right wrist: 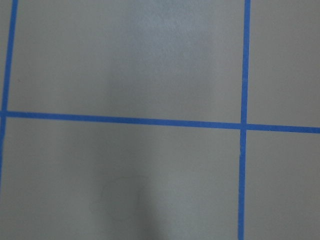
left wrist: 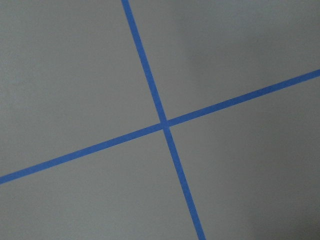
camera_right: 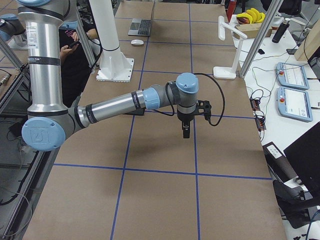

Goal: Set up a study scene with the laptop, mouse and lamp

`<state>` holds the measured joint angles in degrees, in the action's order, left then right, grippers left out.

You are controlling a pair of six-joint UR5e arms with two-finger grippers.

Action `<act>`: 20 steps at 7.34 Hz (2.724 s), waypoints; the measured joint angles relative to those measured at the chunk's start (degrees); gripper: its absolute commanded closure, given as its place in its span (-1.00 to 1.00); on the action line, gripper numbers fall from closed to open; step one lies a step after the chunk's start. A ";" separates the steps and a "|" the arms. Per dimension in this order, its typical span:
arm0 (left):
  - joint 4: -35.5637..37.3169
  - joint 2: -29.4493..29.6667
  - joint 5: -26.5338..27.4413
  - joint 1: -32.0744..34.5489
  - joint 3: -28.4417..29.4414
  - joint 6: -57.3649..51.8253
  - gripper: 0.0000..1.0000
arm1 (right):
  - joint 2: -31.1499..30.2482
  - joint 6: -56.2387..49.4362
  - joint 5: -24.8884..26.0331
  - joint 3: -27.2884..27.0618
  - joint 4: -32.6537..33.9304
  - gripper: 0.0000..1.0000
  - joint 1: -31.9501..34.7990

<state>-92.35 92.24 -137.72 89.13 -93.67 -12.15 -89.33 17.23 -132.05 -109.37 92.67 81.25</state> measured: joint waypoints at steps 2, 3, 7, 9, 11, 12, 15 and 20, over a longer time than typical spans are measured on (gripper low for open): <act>2.02 -3.94 -0.14 -1.66 -11.87 1.16 -1.00 | 0.67 2.04 -0.69 -1.62 -1.18 -1.00 -0.45; 2.24 -5.73 -0.19 -4.65 -16.87 1.28 -1.00 | 0.69 2.44 -1.45 -1.74 -2.29 -1.00 -0.99; 1.83 -6.97 -3.87 -18.35 -28.40 16.07 -1.00 | 0.19 2.57 -2.15 -1.31 -3.43 -1.00 -1.52; 1.69 -6.93 -5.86 -25.14 -30.16 17.97 -1.00 | 0.18 2.28 -2.37 -0.95 -3.67 -1.00 -1.53; 1.62 -6.95 -7.92 -30.34 -32.26 18.13 -0.99 | 0.18 2.10 -2.48 0.74 -6.30 -1.00 -1.59; 1.56 -7.00 -7.39 -33.00 -33.50 17.18 -0.99 | 0.16 2.03 -2.50 1.50 -7.41 -1.00 -1.60; 1.56 -7.04 2.72 -42.69 -38.89 12.87 -0.98 | 0.12 1.94 -2.51 2.19 -8.09 -1.00 -1.62; 1.64 -11.69 6.80 -46.27 -41.33 2.06 -0.98 | 0.18 1.86 -2.44 2.23 -8.14 -1.00 -1.99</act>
<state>-90.70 80.55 -130.92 42.86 -135.00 -10.10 -89.15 19.09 -134.49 -107.14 84.53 79.26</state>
